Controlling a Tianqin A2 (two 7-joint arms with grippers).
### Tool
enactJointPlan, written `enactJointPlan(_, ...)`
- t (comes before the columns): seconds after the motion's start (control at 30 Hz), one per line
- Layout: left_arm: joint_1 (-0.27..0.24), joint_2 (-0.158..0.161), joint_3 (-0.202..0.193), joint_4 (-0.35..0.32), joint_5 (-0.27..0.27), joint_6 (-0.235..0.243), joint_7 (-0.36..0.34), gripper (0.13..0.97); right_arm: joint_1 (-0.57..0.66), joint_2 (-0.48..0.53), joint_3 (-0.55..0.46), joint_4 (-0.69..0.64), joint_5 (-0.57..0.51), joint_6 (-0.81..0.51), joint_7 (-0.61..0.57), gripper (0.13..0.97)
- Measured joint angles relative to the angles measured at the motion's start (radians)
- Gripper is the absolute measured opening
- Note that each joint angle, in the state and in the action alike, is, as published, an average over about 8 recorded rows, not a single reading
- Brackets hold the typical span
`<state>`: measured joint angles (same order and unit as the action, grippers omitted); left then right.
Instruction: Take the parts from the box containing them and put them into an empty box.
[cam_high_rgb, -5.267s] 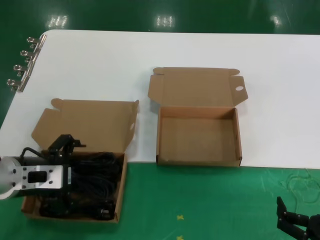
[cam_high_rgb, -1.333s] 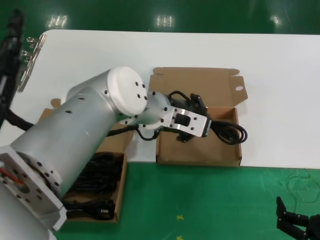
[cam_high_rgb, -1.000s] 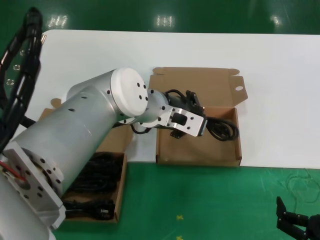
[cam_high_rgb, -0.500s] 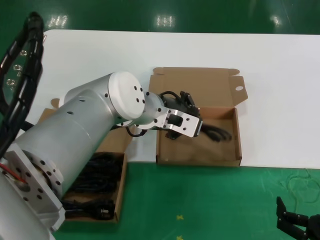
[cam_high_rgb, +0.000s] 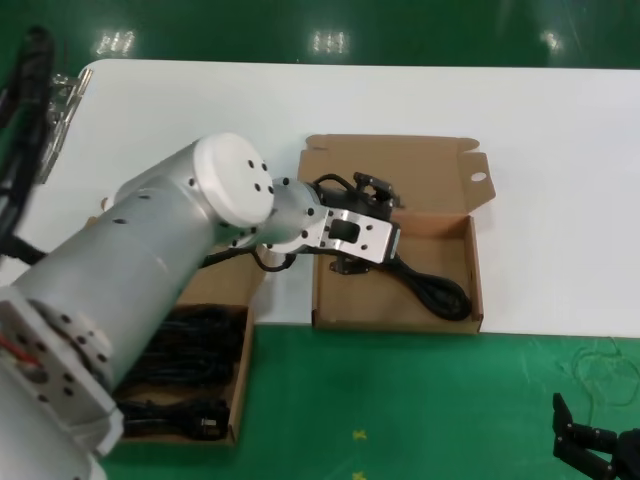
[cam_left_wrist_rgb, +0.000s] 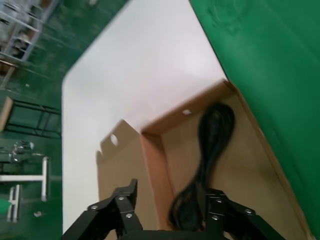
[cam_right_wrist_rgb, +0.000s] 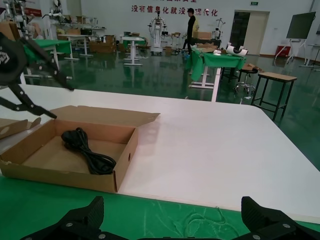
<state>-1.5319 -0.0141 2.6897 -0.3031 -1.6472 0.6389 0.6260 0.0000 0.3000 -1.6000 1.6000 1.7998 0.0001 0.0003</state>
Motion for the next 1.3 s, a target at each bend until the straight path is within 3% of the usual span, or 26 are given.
enactJointPlan(0.17, 0.017, -0.028, -0.069, -0.044, 0.001, 0.012, 0.011, 0.455, 0.0, 0.0, 0.0, 0.0, 0.0, 0.0, 0.0, 0.966)
enactJointPlan(0.27, 0.021, -0.034, -0.079, -0.054, 0.002, 0.013, 0.011, 0.455, 0.0, 0.0, 0.0, 0.0, 0.0, 0.0, 0.0, 0.966)
enactJointPlan(0.53, 0.071, -0.043, -0.114, -0.096, -0.003, -0.008, -0.009, 0.666, 0.0, 0.0, 0.0, 0.0, 0.0, 0.0, 0.0, 0.966)
enactJointPlan(0.83, 0.229, -0.069, -0.219, -0.226, -0.02, -0.076, -0.076, 0.836, 0.0, 0.0, 0.0, 0.0, 0.0, 0.0, 0.0, 0.966)
enactJointPlan(1.13, 0.409, -0.099, -0.34, -0.374, -0.038, -0.154, -0.152, 0.936, 0.0, 0.0, 0.0, 0.0, 0.0, 0.0, 0.0, 0.966)
enactJointPlan(1.3, 0.509, -0.116, -0.406, -0.456, -0.048, -0.197, -0.194, 0.939, 0.0, 0.0, 0.0, 0.0, 0.0, 0.0, 0.0, 0.966)
